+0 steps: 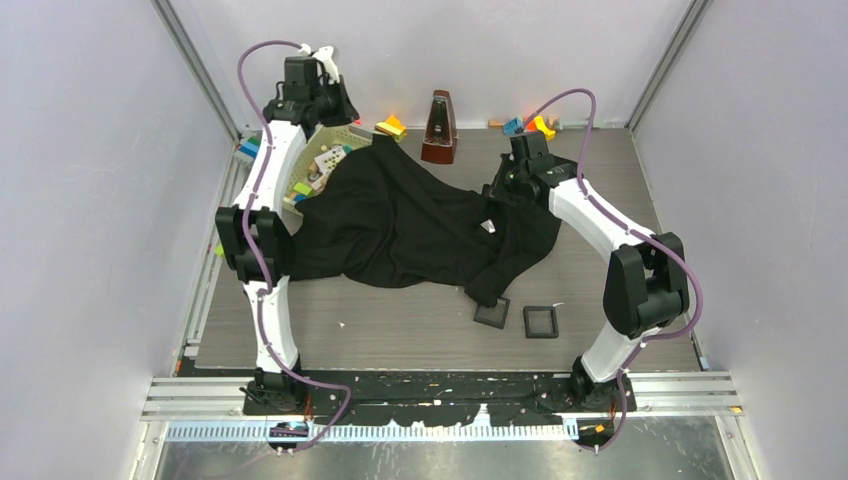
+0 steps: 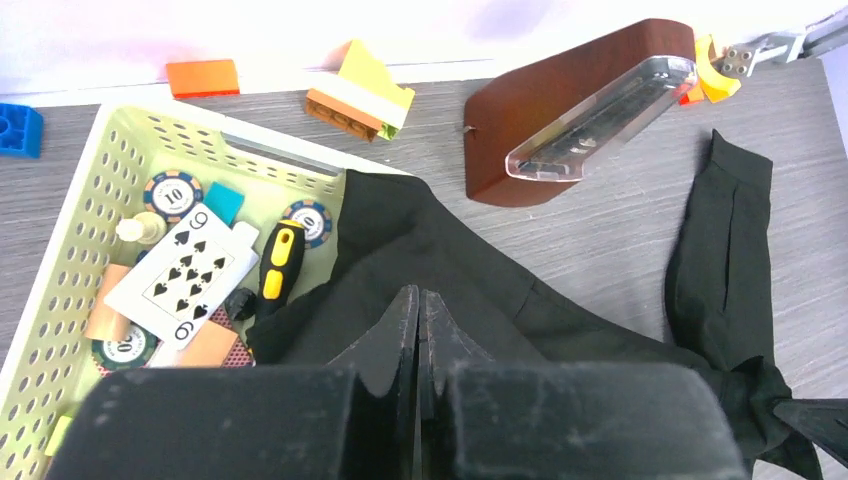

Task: Remove the brooch from the garment

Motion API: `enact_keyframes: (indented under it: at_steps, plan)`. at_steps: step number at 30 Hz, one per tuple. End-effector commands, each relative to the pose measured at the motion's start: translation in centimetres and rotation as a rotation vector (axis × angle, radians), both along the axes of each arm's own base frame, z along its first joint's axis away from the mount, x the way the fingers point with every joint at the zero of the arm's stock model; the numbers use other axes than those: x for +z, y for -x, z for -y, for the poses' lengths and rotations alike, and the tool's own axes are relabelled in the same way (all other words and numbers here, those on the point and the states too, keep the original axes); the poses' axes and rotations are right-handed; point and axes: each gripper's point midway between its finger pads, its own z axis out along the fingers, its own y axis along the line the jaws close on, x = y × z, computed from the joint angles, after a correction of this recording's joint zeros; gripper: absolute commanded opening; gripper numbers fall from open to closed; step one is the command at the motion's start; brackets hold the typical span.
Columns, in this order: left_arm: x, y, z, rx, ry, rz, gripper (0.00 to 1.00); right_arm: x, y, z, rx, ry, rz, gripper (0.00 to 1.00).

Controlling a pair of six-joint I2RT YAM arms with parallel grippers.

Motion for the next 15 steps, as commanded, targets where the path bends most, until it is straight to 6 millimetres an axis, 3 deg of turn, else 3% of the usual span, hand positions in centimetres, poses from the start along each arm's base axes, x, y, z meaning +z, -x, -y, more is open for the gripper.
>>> enact_keyframes:
  at_steps: [1, 5, 8, 10, 15]
  plan:
    - [-0.6, 0.8, 0.6, -0.046, -0.019, -0.039, 0.00, 3.9, -0.4, -0.5, 0.017, -0.041, 0.083, 0.00]
    - [-0.2, 1.0, 0.8, -0.050, -0.006, -0.032, 0.02, 4.0, -0.3, -0.2, 0.015, -0.043, 0.085, 0.00]
    - [0.1, 1.2, 1.3, -0.071, 0.016, -0.009, 0.54, 4.3, -0.1, -0.2, 0.020, -0.042, 0.089, 0.00]
    - [-0.4, 1.2, 1.8, -0.097, 0.016, -0.020, 0.69, 4.2, 0.1, -0.1, 0.022, -0.040, 0.086, 0.00]
    - [-4.1, 0.8, 2.7, -0.140, -0.031, -0.106, 0.71, 3.8, 0.4, -0.3, 0.034, -0.048, 0.072, 0.00]
